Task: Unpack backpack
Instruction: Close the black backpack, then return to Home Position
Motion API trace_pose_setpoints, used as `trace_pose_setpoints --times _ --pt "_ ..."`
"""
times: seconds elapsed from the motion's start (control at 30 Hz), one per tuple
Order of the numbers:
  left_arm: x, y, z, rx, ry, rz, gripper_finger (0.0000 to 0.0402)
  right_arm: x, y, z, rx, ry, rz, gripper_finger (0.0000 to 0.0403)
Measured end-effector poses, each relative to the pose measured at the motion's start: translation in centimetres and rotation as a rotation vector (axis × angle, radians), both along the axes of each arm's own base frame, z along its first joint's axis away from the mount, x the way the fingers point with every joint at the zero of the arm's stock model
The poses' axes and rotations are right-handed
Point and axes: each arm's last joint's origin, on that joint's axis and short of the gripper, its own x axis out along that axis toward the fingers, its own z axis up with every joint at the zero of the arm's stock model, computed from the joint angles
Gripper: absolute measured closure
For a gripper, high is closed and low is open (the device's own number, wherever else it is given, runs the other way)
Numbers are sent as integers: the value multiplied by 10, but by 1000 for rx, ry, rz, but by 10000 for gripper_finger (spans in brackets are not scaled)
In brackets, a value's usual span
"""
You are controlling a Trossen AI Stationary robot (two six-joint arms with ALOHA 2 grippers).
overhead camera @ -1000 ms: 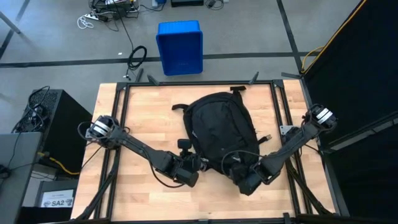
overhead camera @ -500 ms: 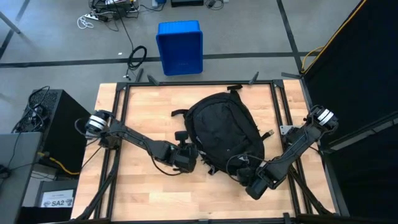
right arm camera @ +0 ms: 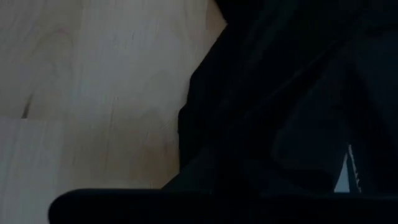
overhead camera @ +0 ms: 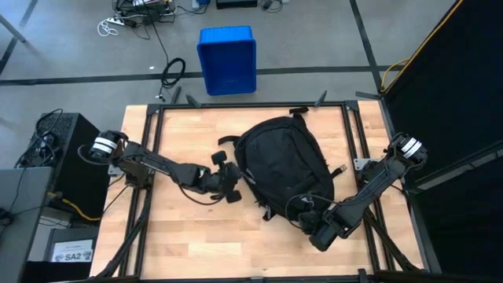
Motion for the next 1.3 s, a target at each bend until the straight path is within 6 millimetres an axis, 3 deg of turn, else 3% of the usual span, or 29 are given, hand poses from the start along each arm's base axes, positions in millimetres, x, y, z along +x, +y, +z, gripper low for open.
trace_pose_setpoints --times 0.23,0.4,0.53,0.73,0.97,1.13,1.3 --pt "8 34 3 -60 -40 42 401 0 0 0 2 -3 1 403" --pt "14 36 2 -177 -78 -81 398 -1 -2 0 -75 -26 39 391" --pt "17 26 10 -197 -139 -147 376 4 -1 6 -88 -18 98 349" --pt "22 13 36 -210 -218 -210 331 17 11 25 -24 -116 144 252" --pt "27 -1 57 -181 -210 -294 312 31 11 37 -42 -168 190 156" --pt "29 -16 74 -140 -232 -376 312 45 14 53 -44 -252 259 129" --pt "31 -32 92 -127 -287 -446 312 61 15 74 -106 -384 295 140"
